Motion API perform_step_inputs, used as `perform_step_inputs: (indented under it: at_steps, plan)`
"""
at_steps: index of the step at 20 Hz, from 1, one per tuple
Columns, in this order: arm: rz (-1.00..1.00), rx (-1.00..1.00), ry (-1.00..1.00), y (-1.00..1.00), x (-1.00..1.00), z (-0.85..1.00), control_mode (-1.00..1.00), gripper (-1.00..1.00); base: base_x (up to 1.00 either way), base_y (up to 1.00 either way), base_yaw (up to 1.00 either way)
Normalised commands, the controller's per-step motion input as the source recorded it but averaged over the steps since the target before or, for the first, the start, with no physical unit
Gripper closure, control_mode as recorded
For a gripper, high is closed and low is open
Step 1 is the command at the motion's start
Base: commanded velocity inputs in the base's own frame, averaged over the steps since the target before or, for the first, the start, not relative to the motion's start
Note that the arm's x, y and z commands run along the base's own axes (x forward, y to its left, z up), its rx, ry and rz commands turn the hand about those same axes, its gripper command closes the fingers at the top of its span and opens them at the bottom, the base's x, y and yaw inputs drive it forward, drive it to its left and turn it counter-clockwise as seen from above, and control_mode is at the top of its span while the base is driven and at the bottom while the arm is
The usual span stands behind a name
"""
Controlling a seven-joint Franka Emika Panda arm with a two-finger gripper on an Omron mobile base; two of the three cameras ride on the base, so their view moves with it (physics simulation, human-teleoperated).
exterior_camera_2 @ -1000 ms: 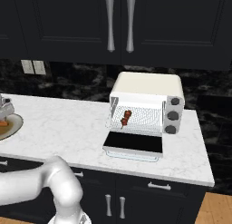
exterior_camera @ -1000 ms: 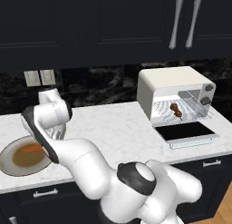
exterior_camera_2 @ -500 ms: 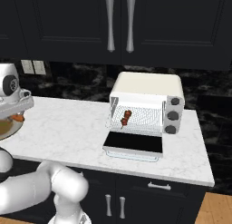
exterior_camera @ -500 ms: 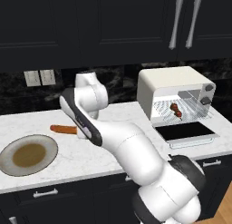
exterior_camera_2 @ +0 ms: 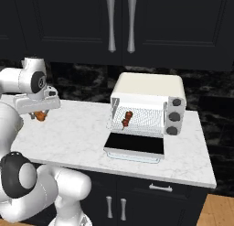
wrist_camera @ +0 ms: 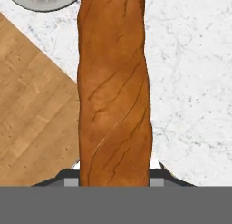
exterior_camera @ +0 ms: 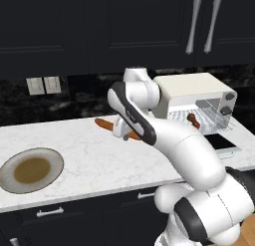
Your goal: Pick up the kebab skewer and baguette bread, and place them inside the toaster oven. Close the toaster oven door and start by setting the timer.
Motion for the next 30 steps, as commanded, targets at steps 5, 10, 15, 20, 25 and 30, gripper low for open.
perform_step_inputs:
  at_steps: [5,10,15,20,25,30]
  plan:
    - [-0.4,0.0,0.0,-1.0,0.0,0.04,-1.0,1.0,0.0,0.0,0.0]
    - [-0.4,0.0,0.0,-1.0,-0.01,0.0,-1.0,1.0,0.0,0.0,0.0]
    - [-0.37,0.0,0.0,-1.0,-0.14,0.0,-1.0,1.0,0.0,0.0,0.0]
    - [-0.27,0.0,0.0,-1.0,-0.38,0.0,-1.0,1.0,0.0,0.0,0.0]
    - [-0.21,0.0,0.0,-1.0,-0.08,0.0,-1.0,1.0,0.0,0.0,0.0]
    - [-0.05,-0.04,0.0,-1.0,0.21,0.0,-1.0,1.0,0.0,0.0,0.0]
